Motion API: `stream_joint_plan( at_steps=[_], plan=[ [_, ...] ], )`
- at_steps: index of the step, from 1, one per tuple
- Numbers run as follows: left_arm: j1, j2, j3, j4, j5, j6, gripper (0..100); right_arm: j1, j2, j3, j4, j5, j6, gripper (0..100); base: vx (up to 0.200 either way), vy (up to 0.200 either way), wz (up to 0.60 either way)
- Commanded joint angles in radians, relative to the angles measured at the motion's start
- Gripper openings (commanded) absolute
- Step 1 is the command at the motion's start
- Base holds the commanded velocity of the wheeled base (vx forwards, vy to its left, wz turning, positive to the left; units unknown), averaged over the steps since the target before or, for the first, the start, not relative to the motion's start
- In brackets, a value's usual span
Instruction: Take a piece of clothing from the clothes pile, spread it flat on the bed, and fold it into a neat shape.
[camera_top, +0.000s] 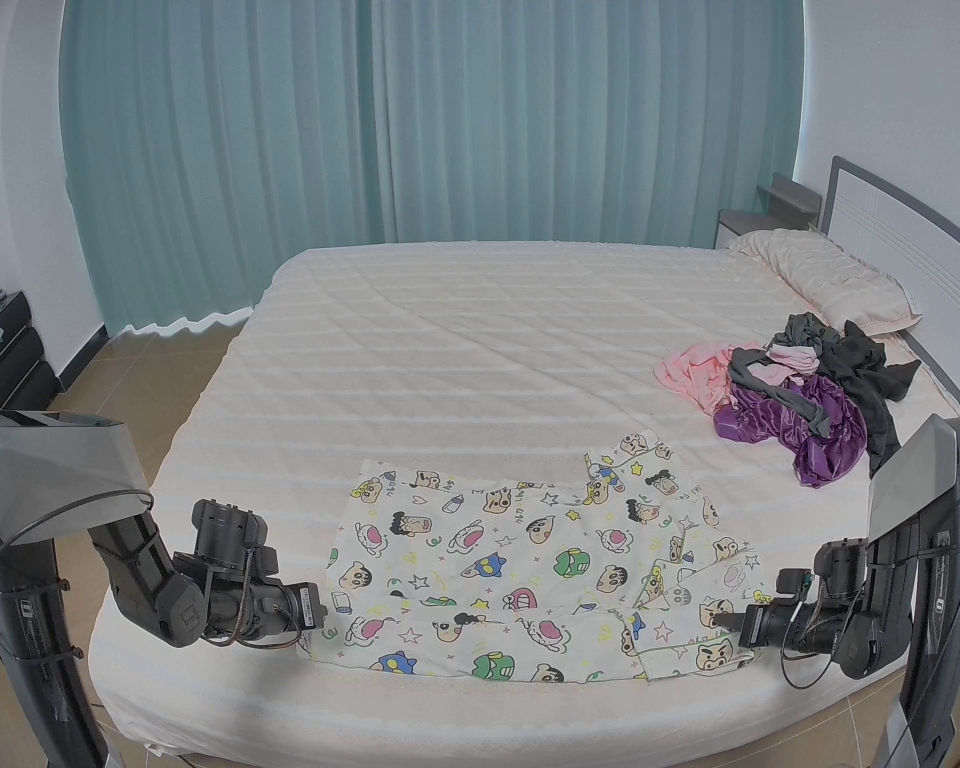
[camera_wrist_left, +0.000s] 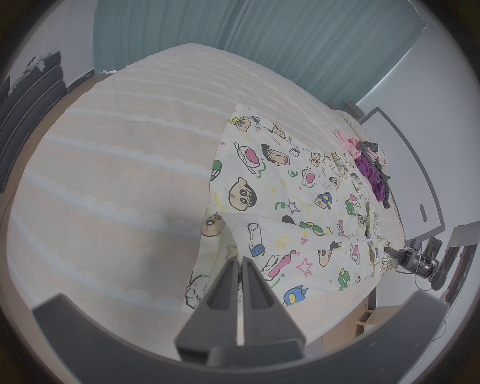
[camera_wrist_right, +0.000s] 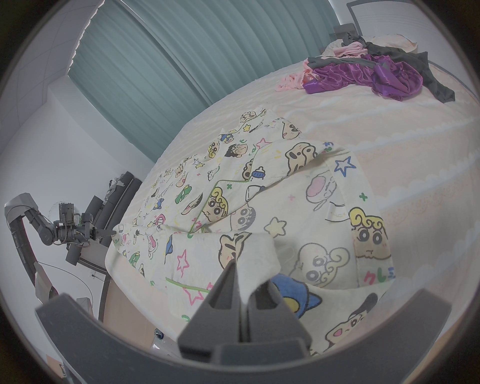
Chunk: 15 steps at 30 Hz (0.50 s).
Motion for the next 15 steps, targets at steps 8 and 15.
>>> stream_joint_plan(
  at_steps=[8, 15],
  plan=[
    [-0.001, -0.130, 0.100, 0.008, -0.005, -0.009, 0, -0.010, -0.026, 0.004, -0.015, -0.001, 0.001, 0, 0.000, 0.000, 0.00],
    [-0.001, -0.208, 0.144, 0.069, -0.006, -0.009, 0, -0.010, -0.034, 0.005, -0.015, -0.001, 0.001, 0, 0.000, 0.000, 0.00]
  ],
)
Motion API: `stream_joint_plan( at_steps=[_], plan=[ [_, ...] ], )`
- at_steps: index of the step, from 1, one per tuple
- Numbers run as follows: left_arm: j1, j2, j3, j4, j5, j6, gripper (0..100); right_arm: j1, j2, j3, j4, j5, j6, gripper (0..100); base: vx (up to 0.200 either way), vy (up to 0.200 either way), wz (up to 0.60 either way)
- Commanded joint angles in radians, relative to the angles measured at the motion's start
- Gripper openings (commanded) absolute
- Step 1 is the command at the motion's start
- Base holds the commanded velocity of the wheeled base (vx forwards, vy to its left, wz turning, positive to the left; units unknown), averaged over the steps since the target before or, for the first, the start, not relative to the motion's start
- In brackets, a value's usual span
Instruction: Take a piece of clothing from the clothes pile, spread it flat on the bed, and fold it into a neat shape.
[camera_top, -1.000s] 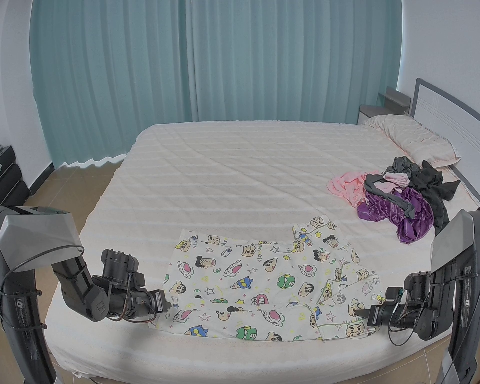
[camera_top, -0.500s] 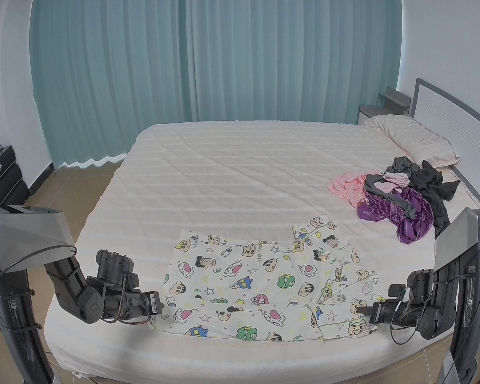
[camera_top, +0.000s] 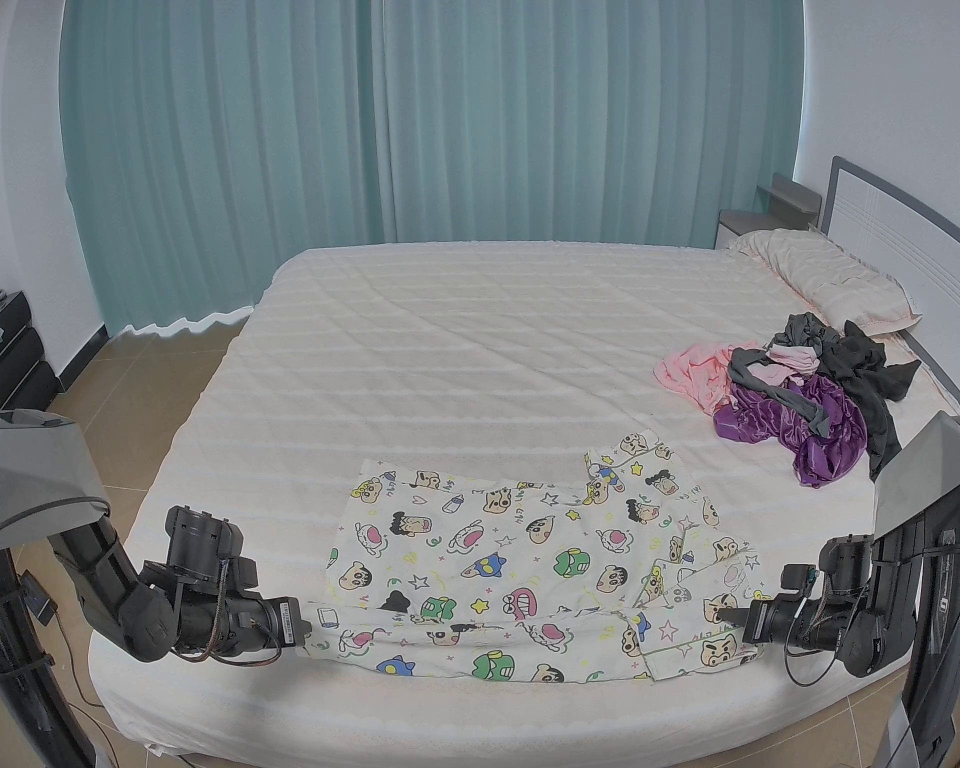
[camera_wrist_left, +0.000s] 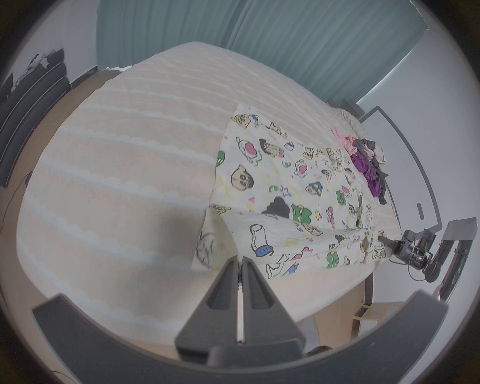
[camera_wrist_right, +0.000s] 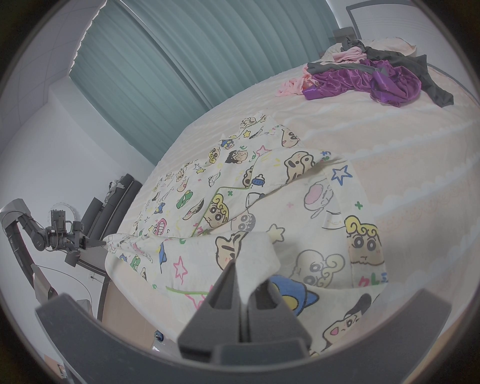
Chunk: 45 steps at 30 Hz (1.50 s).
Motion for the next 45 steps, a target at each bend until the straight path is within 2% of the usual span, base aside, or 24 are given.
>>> stream_joint_plan(
  at_steps=[1, 15, 24, 30, 34, 38, 39, 40, 43, 45],
  plan=[
    [0.000, -0.078, 0.027, 0.044, -0.003, 0.000, 0, 0.000, -0.012, 0.002, -0.015, 0.000, 0.000, 0, 0.000, 0.000, 0.00],
    [-0.043, -0.187, 0.002, 0.405, -0.025, 0.001, 0, 0.000, -0.022, 0.002, -0.015, 0.000, 0.001, 0, 0.000, 0.000, 0.00],
    [-0.038, -0.148, -0.079, 0.514, -0.026, -0.002, 0, 0.000, -0.022, 0.000, -0.015, 0.002, 0.001, 0, 0.000, 0.000, 0.00],
    [-0.037, -0.093, -0.243, 0.566, -0.049, -0.137, 0, 0.000, -0.022, -0.007, -0.015, 0.002, 0.003, 0, 0.000, 0.000, 0.00],
    [-0.024, -0.038, -0.337, 0.606, -0.054, -0.183, 0, -0.008, -0.023, -0.013, -0.015, 0.002, 0.001, 0, 0.000, 0.000, 0.00],
    [-0.008, 0.045, -0.440, 0.615, -0.051, -0.284, 0, -0.011, -0.022, -0.024, -0.015, 0.002, 0.003, 0, 0.000, 0.000, 0.00],
    [-0.008, 0.045, -0.440, 0.615, -0.051, -0.284, 0, -0.011, -0.022, -0.024, -0.015, 0.002, 0.003, 0, 0.000, 0.000, 0.00],
    [0.000, 0.080, -0.481, 0.617, -0.045, -0.320, 0, -0.014, -0.022, -0.030, -0.015, 0.000, 0.012, 0, 0.000, 0.000, 0.00],
    [0.002, 0.099, -0.510, 0.617, -0.033, -0.324, 0, -0.014, -0.025, -0.042, -0.015, -0.001, 0.035, 0, 0.000, 0.000, 0.00],
    [-0.001, 0.123, -0.527, 0.617, 0.026, -0.324, 0, -0.014, -0.023, -0.049, -0.015, -0.001, 0.043, 0, 0.000, 0.000, 0.00]
  ],
)
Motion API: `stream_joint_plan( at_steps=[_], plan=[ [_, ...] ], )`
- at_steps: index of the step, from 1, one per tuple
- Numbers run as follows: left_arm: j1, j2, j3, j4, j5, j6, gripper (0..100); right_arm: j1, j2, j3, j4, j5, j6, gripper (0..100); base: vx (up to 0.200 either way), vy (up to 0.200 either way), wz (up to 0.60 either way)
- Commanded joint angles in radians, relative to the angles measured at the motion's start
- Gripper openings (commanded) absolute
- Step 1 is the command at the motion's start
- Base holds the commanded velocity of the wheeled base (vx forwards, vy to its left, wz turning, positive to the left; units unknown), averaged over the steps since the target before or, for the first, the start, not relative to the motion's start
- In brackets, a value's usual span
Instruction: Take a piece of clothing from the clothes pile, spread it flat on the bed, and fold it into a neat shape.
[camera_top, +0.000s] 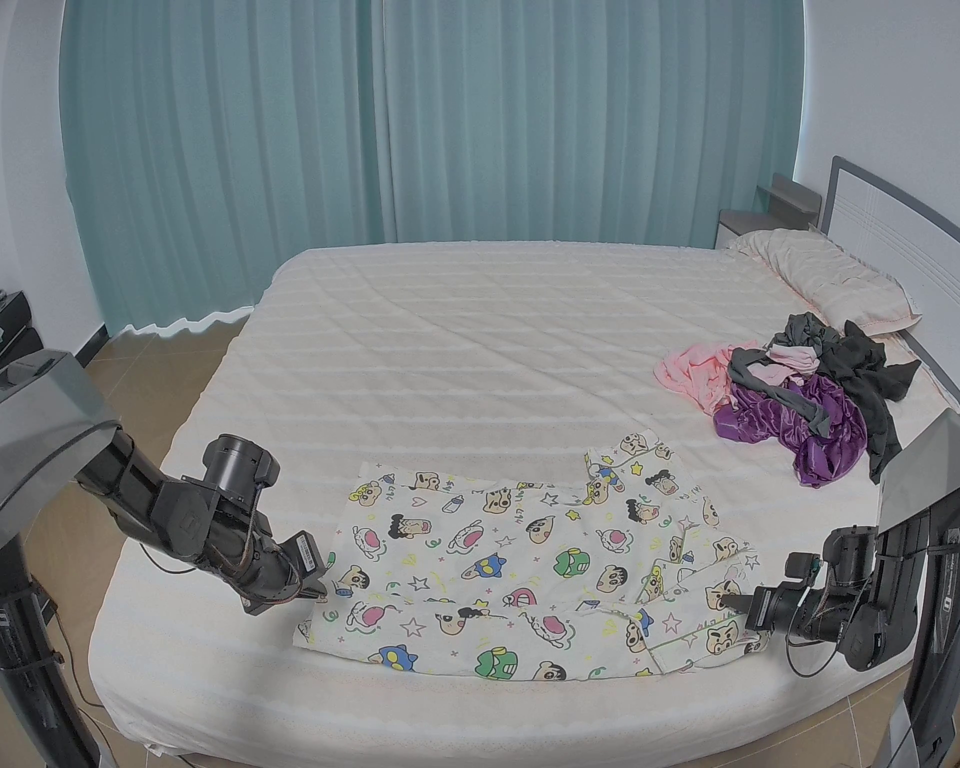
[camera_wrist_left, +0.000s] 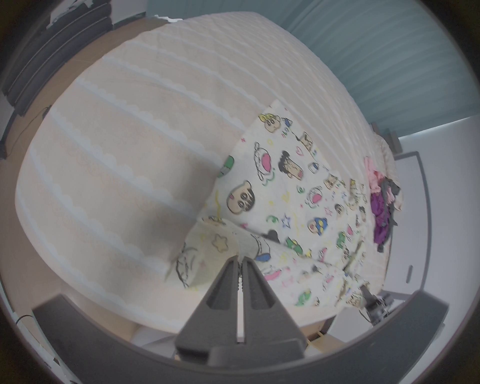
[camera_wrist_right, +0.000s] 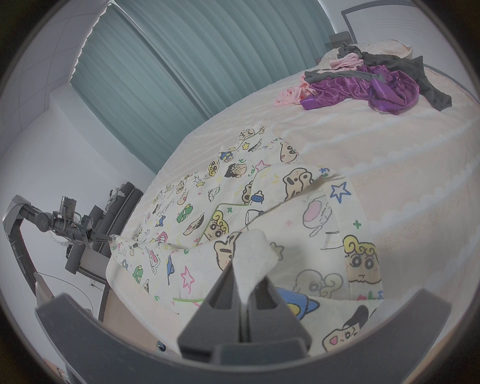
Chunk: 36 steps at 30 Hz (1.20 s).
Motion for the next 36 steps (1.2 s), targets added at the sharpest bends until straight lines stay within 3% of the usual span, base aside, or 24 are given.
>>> stream_joint_plan(
  at_steps=[1, 3, 12, 24, 29, 30, 36],
  plan=[
    [0.002, 0.097, -0.054, 0.001, 0.079, -0.005, 0, -0.002, 0.000, -0.021, -0.015, -0.001, 0.012, 0, 0.000, 0.000, 0.00],
    [0.002, 0.119, -0.067, 0.001, 0.129, -0.007, 0, -0.002, 0.000, -0.035, -0.015, -0.003, 0.016, 0, 0.000, 0.000, 0.00],
    [0.001, 0.160, -0.096, 0.001, 0.203, -0.005, 0, 0.010, 0.014, -0.087, -0.013, -0.046, 0.021, 0, 0.000, 0.000, 0.00],
    [-0.005, 0.191, -0.148, 0.004, 0.226, -0.002, 0, 0.026, 0.077, -0.144, -0.004, -0.073, 0.021, 0, 0.000, 0.000, 0.00],
    [-0.012, 0.215, -0.196, 0.050, 0.274, -0.007, 0, 0.024, 0.094, -0.167, -0.002, -0.075, 0.021, 0, 0.000, 0.000, 0.00],
    [-0.013, 0.217, -0.206, 0.071, 0.275, -0.008, 100, 0.024, 0.094, -0.167, -0.002, -0.075, 0.021, 100, 0.000, 0.000, 0.00],
    [-0.009, 0.211, -0.215, 0.103, 0.275, -0.012, 100, 0.015, 0.056, -0.162, -0.013, -0.092, 0.022, 100, 0.000, 0.000, 0.00]
  ],
)
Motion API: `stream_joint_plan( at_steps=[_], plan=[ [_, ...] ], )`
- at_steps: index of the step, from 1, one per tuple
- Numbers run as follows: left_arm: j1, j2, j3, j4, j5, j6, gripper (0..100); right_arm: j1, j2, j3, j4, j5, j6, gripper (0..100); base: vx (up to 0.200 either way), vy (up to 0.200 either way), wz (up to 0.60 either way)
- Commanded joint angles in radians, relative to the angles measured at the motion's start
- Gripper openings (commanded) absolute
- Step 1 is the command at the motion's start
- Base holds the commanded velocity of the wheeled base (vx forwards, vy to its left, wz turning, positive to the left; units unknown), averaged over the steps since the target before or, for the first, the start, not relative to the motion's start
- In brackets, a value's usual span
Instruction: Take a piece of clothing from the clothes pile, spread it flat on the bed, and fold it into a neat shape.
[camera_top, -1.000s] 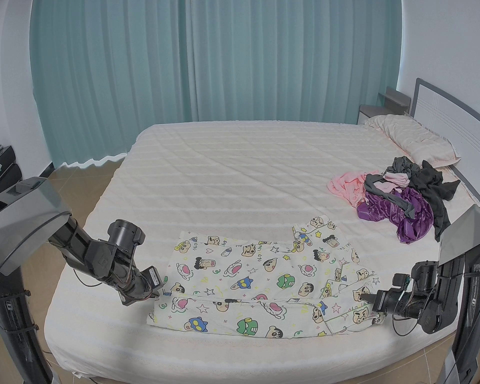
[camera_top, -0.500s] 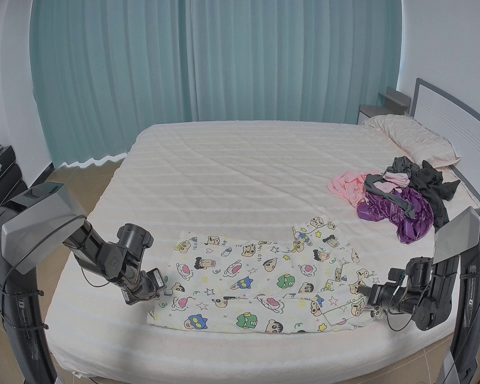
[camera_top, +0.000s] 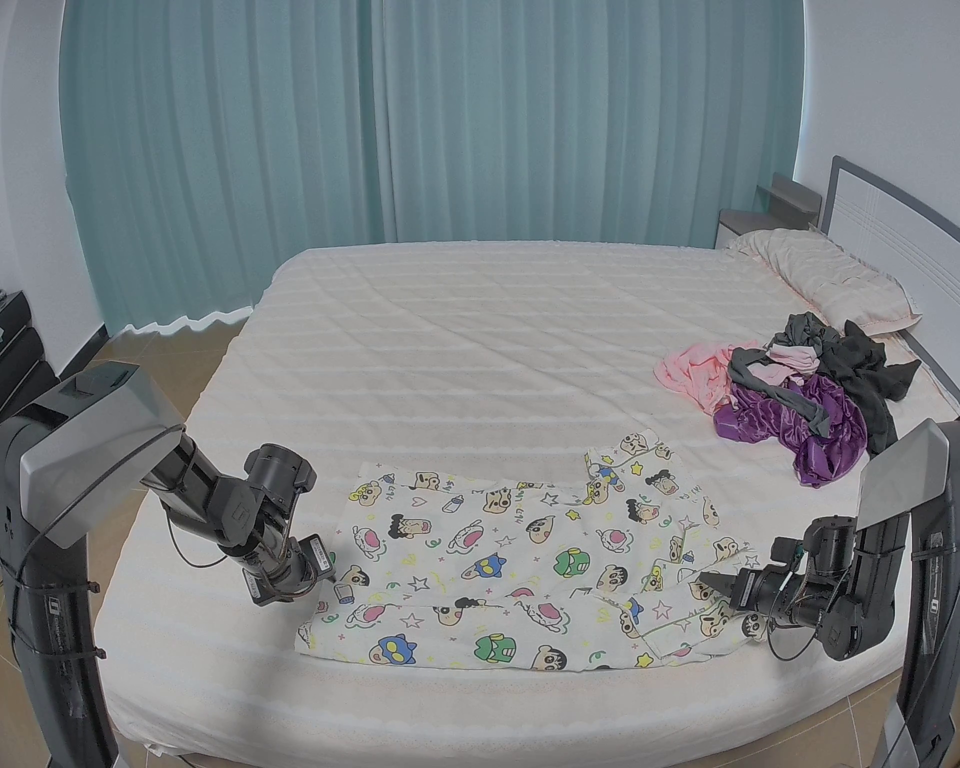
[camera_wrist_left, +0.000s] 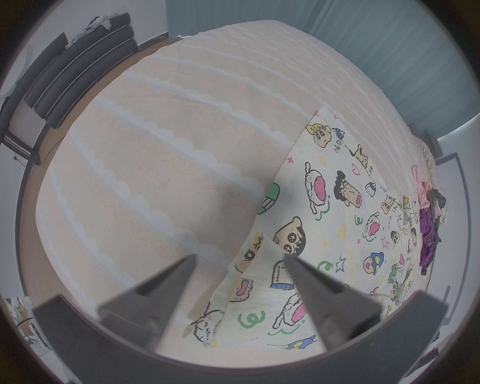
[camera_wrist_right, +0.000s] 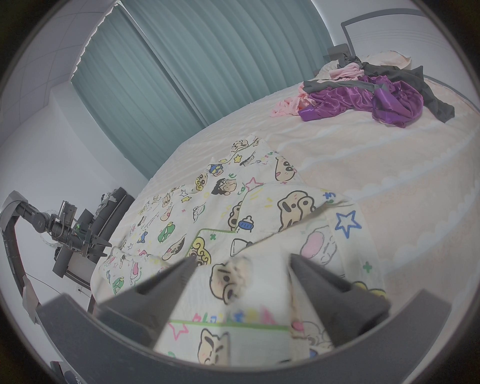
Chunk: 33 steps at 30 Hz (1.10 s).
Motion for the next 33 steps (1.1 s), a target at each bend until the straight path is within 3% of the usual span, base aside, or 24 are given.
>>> stream_joint_plan(
  at_steps=[1, 4, 10, 16, 19, 25, 33],
  plan=[
    [0.004, 0.001, -0.004, 0.005, 0.000, -0.002, 100, -0.009, -0.027, -0.001, -0.013, -0.013, 0.001, 100, 0.000, 0.000, 0.00],
    [0.014, -0.023, 0.003, 0.005, -0.021, -0.005, 100, -0.018, -0.077, 0.014, -0.013, -0.045, 0.018, 100, 0.000, 0.000, 0.00],
    [0.088, -0.177, 0.049, 0.019, -0.263, -0.058, 100, 0.007, -0.206, 0.100, -0.013, -0.134, 0.159, 100, 0.000, 0.000, 0.00],
    [0.122, -0.225, 0.088, 0.006, -0.359, -0.170, 100, 0.030, -0.215, 0.125, -0.013, -0.139, 0.204, 100, 0.000, 0.000, 0.00],
    [0.125, -0.225, 0.088, 0.005, -0.372, -0.199, 100, 0.036, -0.215, 0.125, -0.013, -0.139, 0.208, 100, 0.200, -0.200, 0.00],
    [0.125, -0.227, 0.109, -0.006, -0.374, -0.199, 100, 0.054, -0.217, 0.126, -0.013, -0.143, 0.208, 100, 0.200, 0.000, 0.00],
    [0.125, -0.217, 0.120, -0.035, -0.374, -0.199, 100, 0.054, -0.214, 0.123, -0.013, -0.160, 0.210, 100, 0.000, 0.000, 0.00]
  ],
)
